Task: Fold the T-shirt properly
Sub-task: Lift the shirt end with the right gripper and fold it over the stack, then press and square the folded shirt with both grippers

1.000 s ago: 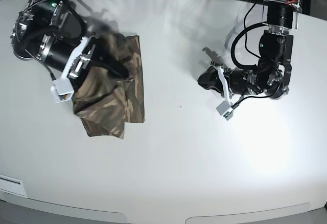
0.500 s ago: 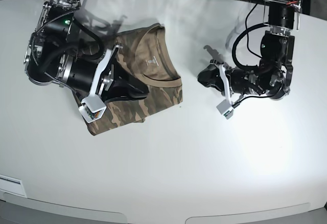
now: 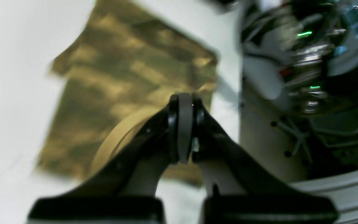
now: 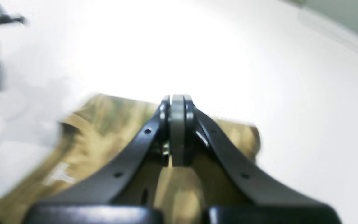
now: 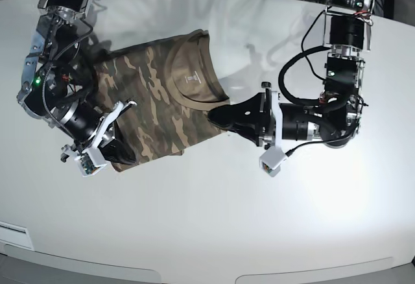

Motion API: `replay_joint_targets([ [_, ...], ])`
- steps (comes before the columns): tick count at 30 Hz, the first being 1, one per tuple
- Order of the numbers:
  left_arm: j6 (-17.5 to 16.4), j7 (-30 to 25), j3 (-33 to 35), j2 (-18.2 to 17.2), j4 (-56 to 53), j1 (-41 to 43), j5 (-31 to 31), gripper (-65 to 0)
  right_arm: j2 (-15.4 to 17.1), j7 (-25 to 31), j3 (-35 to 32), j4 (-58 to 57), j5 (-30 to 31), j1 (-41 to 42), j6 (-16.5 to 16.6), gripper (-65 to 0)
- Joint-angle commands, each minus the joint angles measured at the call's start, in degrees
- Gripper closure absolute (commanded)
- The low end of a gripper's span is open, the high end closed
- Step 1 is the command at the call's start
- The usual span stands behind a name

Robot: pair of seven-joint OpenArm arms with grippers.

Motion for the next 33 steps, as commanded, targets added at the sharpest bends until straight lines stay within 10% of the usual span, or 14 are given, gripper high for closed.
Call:
replay_joint_targets([
  [1, -0.2, -0.36, 1.73, 1.09, 0.83, -0.79, -1.4, 0.0, 1.57, 2.05, 0.26, -1.44, 0.72, 1.88, -0.05, 0.0],
  [14, 2.16, -2.67, 25.66, 5.29, 0.83, 1.27, 27.19, 0.0, 9.33, 5.33, -5.53, -26.56, 2.21, 13.0, -0.05, 0.0],
  [24, 3.08, -9.55, 28.2, 4.79, 0.13, 1.05, 44.54, 0.0, 11.15, 7.48, -13.92, -29.44, -2.6, 13.27, -0.05, 0.0],
  [33, 2.84, -11.65, 28.2, -3.32, 0.13, -1.97, 45.68, 0.0, 18.53, -4.66, -10.16, -29.29, 16.15, 9.7, -0.05, 0.0],
])
